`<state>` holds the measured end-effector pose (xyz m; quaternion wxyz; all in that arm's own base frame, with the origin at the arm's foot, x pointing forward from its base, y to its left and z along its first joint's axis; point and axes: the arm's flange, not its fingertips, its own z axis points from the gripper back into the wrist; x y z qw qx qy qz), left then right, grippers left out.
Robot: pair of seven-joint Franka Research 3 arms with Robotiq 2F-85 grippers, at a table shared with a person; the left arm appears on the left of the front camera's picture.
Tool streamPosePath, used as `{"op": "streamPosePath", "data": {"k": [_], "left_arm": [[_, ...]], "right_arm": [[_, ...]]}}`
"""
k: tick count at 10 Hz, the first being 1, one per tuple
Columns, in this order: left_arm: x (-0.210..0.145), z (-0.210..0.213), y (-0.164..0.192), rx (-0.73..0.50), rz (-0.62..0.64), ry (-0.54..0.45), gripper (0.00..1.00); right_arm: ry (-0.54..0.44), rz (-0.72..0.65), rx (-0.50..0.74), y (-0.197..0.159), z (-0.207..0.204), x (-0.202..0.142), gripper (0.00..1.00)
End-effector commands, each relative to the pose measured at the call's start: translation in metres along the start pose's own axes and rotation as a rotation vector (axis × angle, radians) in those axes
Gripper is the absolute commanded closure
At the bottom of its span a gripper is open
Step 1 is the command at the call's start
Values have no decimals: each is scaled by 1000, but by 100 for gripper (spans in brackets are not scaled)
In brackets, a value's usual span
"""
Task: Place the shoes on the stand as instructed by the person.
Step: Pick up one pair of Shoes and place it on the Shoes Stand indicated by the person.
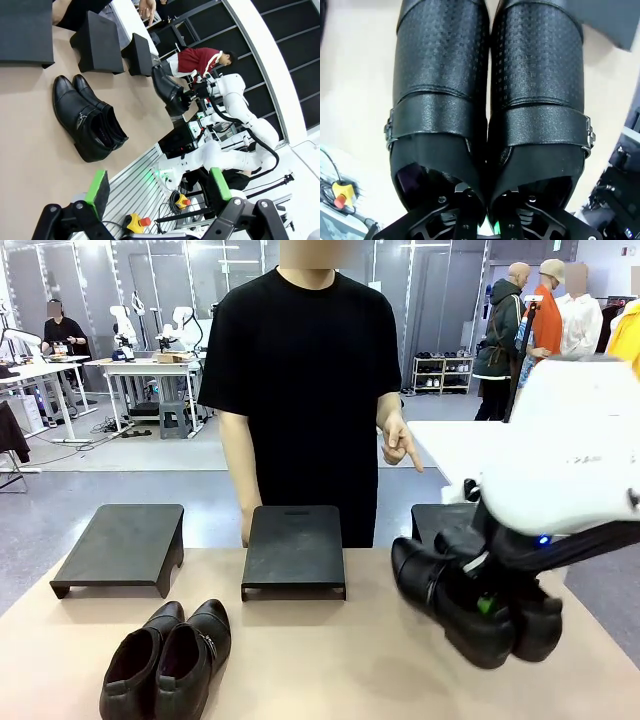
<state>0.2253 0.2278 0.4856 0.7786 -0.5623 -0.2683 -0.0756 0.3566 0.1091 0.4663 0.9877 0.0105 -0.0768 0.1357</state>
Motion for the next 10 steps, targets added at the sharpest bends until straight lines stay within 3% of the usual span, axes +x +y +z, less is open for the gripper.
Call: {"op": "streamPosePath", "data": {"k": [1, 3, 5, 6, 10], "left_arm": [[1, 3, 1, -18, -25, -6, 0], [1, 3, 1, -18, -25, -6, 0], [1, 3, 1, -18, -25, -6, 0], [1, 3, 1, -18, -25, -6, 0], [1, 3, 1, -18, -25, -6, 0]], "right_arm": [[-105, -7, -20, -36, 20, 9, 100], [-158, -29, -26, -66, 44, 5, 100], [-193, -49, -1, -70, 32, -2, 100], [-131, -57, -13, -72, 42, 3, 100], [-131, -57, -13, -72, 42, 3, 100]]}}
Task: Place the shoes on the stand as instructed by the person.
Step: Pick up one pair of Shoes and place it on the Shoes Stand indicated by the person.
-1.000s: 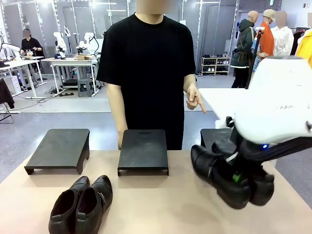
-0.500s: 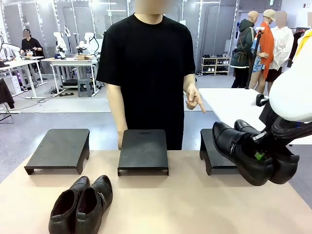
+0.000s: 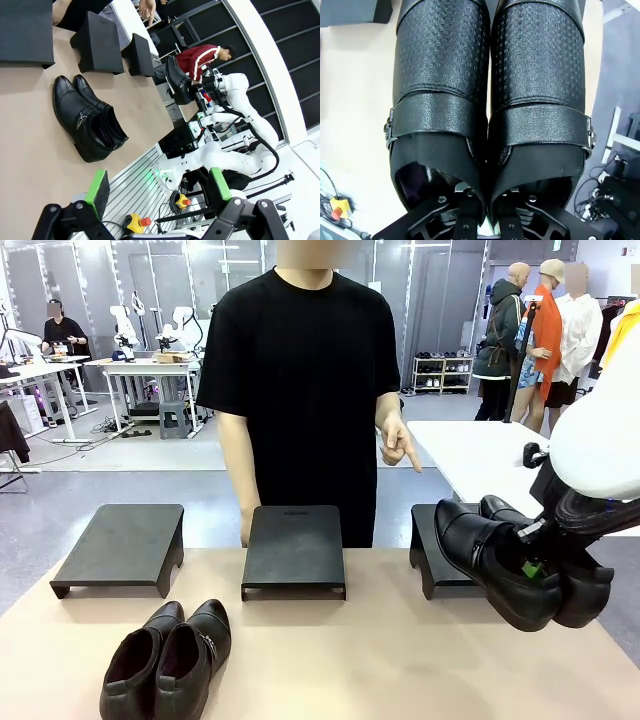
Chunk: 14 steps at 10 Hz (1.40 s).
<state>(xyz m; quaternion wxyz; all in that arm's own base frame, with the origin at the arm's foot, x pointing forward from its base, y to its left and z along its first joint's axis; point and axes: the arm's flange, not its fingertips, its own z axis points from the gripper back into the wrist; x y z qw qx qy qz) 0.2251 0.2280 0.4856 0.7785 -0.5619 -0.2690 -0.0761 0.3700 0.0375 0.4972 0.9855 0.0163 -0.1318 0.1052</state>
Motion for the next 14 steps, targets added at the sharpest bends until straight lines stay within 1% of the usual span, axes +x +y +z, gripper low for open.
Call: {"op": "streamPosePath", "data": {"k": [1, 2, 4, 6, 7, 9, 10, 12, 14], "left_arm": [[1, 2, 1, -19, -23, -6, 0], [1, 2, 1, -19, -23, -6, 0], [1, 2, 1, -19, -23, -6, 0], [1, 2, 1, -19, -23, -6, 0], [1, 2, 1, -19, -23, -6, 0], [1, 2, 1, -19, -23, -6, 0], [1, 2, 1, -19, -23, -6, 0], [1, 2, 1, -19, -23, -6, 0], [1, 2, 1, -19, -23, -6, 0]], "right_arm": [[-20, 3, -4, 1, 10, 5, 100], [0, 0, 0, 0, 0, 0, 92], [-60, 3, 42, -18, -10, 39, 92], [-113, -16, 39, -43, -29, 81, 92], [-128, -7, 61, -55, -41, 103, 92], [-152, -25, 48, -69, -64, 134, 92], [-175, -43, 82, -73, -76, 148, 92], [-213, -71, 30, -79, -91, 171, 92], [-212, -90, 9, -79, -104, 178, 92]]}}
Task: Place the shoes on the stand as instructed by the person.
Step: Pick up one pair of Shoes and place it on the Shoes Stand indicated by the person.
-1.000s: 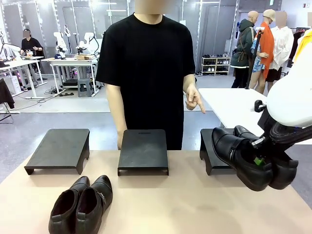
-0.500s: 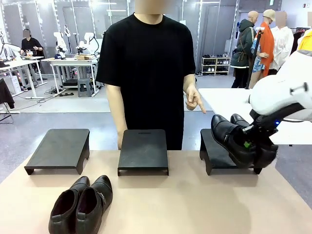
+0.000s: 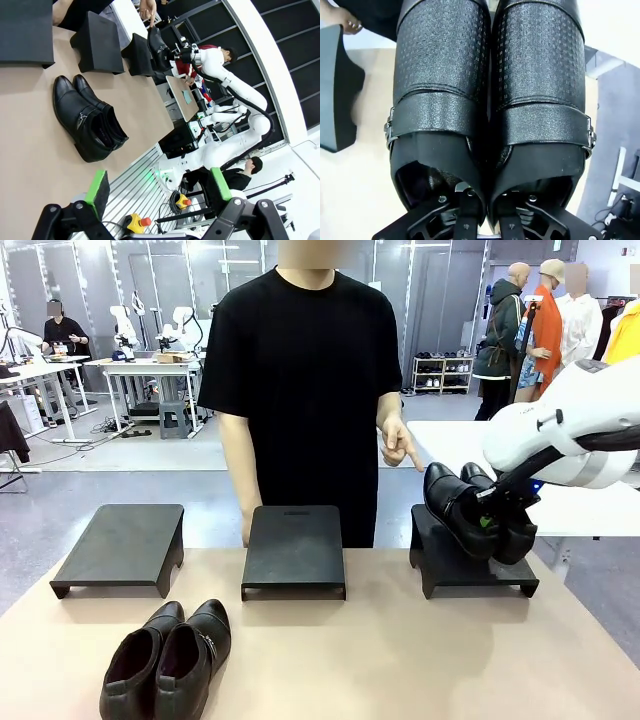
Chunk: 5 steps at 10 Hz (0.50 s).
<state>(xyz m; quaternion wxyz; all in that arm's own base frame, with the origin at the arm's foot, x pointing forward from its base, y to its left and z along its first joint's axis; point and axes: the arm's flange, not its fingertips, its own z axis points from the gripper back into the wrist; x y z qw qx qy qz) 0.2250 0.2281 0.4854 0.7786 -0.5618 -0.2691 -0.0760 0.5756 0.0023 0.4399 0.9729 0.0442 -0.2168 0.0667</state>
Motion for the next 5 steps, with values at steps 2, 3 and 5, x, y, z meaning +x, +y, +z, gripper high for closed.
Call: {"op": "streamPosePath", "data": {"k": [2, 3, 5], "left_arm": [[1, 2, 1, -19, -23, -5, 0], [1, 2, 1, -19, -23, -5, 0], [1, 2, 1, -19, -23, -5, 0]], "right_arm": [[-47, -27, 0, 0, -17, 7, 92], [-73, -43, -18, 1, -23, 8, 92], [-67, -56, -18, 4, -33, 9, 92]]}}
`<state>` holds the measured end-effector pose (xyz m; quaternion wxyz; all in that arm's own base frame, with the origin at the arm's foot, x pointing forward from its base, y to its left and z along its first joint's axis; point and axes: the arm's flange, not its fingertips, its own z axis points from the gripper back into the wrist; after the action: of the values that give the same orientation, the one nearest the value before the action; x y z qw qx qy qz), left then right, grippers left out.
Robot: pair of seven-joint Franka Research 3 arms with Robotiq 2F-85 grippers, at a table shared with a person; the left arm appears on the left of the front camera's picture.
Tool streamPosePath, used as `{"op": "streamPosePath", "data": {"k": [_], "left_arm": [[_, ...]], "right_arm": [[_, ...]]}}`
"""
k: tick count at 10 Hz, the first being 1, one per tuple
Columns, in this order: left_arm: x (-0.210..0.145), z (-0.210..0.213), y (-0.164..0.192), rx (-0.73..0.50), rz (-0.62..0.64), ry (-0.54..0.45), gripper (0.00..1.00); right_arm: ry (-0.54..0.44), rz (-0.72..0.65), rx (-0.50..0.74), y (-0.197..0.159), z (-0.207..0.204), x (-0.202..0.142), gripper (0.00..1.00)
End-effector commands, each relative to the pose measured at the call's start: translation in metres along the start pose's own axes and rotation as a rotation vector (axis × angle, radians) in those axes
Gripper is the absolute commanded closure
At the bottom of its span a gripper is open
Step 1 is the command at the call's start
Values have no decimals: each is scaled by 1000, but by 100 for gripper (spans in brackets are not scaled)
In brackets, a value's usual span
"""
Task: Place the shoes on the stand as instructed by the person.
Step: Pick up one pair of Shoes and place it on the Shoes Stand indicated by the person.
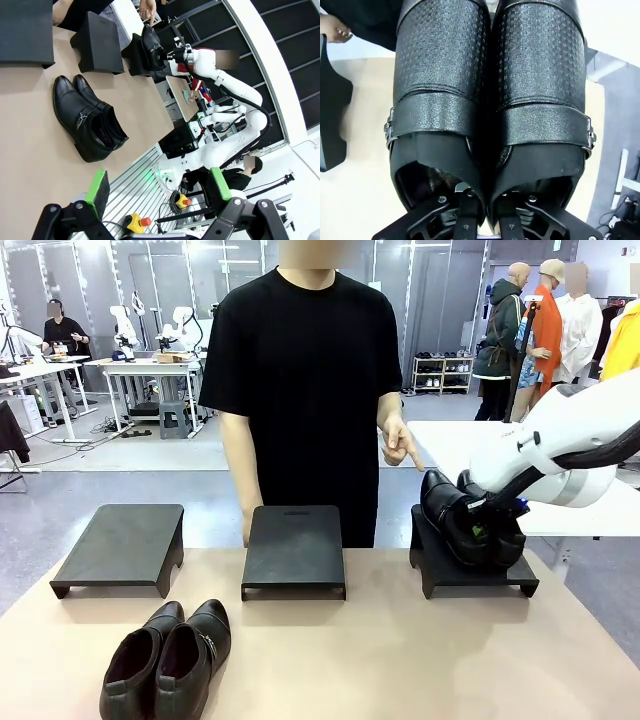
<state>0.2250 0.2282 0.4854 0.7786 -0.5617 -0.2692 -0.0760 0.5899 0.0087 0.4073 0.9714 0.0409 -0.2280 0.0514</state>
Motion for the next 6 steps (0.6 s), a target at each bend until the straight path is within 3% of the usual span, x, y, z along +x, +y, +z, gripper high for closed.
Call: {"op": "streamPosePath", "data": {"k": [1, 4, 6], "left_arm": [[1, 2, 1, -19, -23, -5, 0], [1, 2, 1, -19, -23, -5, 0], [1, 2, 1, -19, -23, -5, 0]], "right_arm": [[-36, -39, -5, 3, -1, 9, 92], [-37, -70, -13, 4, -6, 8, 92], [-34, -81, -12, 4, -6, 7, 59]]}}
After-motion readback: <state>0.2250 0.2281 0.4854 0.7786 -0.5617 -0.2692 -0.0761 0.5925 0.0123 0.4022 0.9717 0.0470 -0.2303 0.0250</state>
